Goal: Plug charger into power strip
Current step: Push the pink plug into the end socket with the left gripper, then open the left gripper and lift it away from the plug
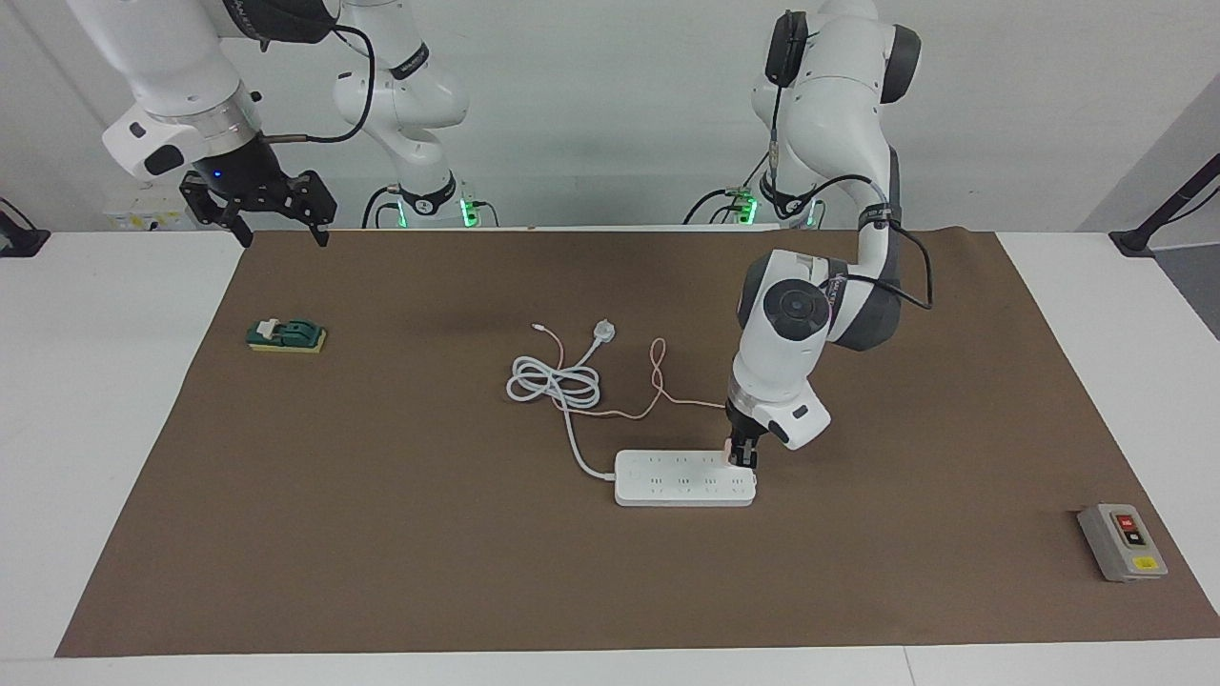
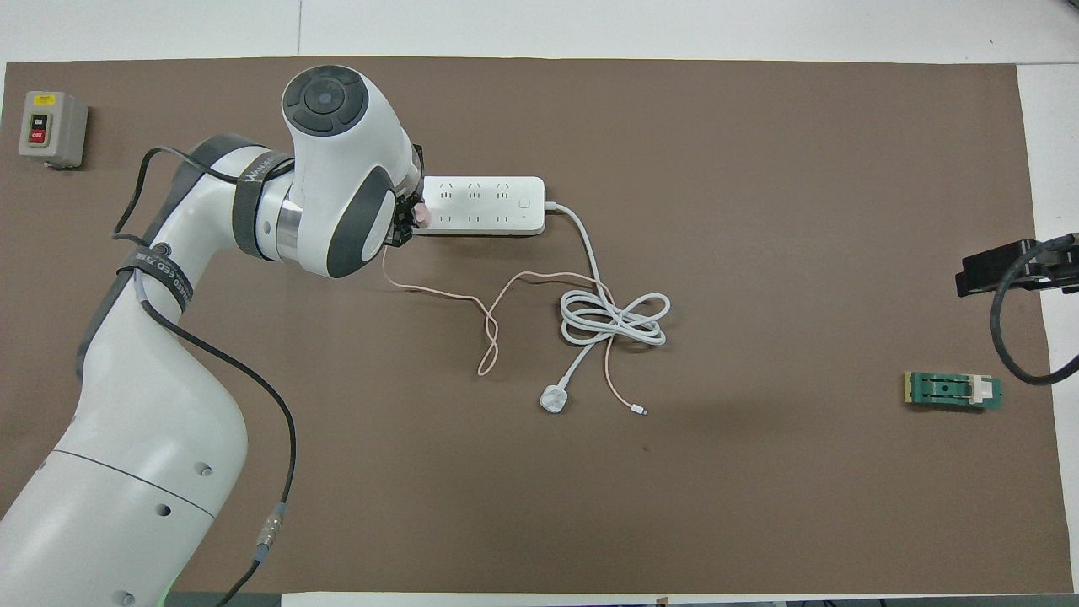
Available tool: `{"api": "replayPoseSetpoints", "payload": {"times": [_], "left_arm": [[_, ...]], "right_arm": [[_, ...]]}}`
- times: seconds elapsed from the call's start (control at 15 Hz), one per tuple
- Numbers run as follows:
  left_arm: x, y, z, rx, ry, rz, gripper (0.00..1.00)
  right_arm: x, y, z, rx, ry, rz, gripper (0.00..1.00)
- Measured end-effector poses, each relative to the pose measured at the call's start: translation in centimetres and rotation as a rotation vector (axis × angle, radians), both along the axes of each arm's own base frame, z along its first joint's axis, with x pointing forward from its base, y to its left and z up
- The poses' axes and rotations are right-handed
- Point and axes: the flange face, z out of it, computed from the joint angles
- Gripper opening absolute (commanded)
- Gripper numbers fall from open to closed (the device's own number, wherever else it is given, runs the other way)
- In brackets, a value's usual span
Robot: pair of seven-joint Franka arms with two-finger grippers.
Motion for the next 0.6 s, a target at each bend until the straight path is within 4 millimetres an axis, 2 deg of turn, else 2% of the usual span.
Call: {"api": "replayPoseSetpoints", "payload": {"times": [0.07, 0.13, 0.2, 0.27, 0.4, 0.47, 0.6], "left_arm": [[0.0, 0.0, 0.0, 0.001, -0.001, -0.001, 0.05], [0.0, 0.0, 0.0, 0.001, -0.001, -0.001, 0.41], [0.0, 0.0, 0.0, 0.001, -0.001, -0.002, 0.94], [-0.1, 0.0, -0.6, 0.004, 0.002, -0.025, 1.0], [-0.2, 0.0, -2.9, 0.01, 0.013, -0.047, 1.0], [-0.2, 0.0, -3.3, 0.012, 0.016, -0.049, 1.0], [0.1, 0.2, -2.4, 0.009, 0.003, -0.052, 1.0]], "right_arm": [[0.0, 0.1, 0.0, 0.0, 0.0, 0.001, 1.0], [0.0, 0.2, 0.0, 0.0, 0.0, 0.003, 1.0], [0.0, 0.2, 0.0, 0.0, 0.0, 0.004, 1.0], [0.0, 0.2, 0.0, 0.0, 0.0, 0.004, 1.0], [0.0, 0.2, 0.0, 0.0, 0.0, 0.004, 1.0], [0.0, 0.2, 0.0, 0.0, 0.0, 0.004, 1.0], [0.0, 0.2, 0.0, 0.0, 0.0, 0.004, 1.0]]}}
